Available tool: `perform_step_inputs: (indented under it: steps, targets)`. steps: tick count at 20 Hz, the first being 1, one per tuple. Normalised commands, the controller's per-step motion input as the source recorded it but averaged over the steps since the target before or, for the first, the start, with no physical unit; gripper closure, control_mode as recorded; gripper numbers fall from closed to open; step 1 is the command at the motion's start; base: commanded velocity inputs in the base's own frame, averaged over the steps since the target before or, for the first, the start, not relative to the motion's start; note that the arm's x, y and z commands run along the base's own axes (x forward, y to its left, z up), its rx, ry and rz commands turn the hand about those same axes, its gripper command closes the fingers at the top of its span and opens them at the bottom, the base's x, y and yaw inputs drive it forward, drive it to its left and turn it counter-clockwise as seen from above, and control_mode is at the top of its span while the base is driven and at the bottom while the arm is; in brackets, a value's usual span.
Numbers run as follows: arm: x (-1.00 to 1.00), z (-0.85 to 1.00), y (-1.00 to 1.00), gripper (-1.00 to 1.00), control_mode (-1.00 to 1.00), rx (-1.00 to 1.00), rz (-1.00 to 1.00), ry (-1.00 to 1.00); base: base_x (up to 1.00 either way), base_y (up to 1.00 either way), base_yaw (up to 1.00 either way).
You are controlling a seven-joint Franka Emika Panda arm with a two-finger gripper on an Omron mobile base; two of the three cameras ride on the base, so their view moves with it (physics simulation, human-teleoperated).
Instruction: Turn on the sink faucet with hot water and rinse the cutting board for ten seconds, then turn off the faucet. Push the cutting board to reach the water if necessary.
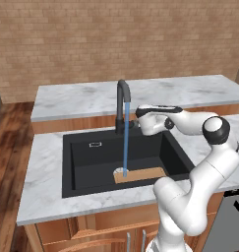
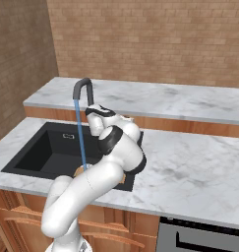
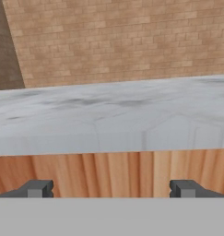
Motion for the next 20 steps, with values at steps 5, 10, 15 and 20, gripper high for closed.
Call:
perform_step_inputs:
  steps: [5, 10, 15, 20]
  targets:
    - [0.00, 0.00, 0.00, -1.00, -1.00, 0.00, 0.00, 0.00, 0.00, 0.00, 0.00]
    - [0.00, 0.00, 0.00, -1.00, -1.00, 0.00, 0.00, 0.00, 0.00, 0.00, 0.00]
    - [0.00, 0.00, 0.00, -1.00, -1.00, 0.00, 0.00, 0.00, 0.00, 0.00, 0.00]
    - [0.00, 0.00, 0.00, -1.00, -1.00, 0.00, 0.00, 0.00, 0.00, 0.00, 0.00]
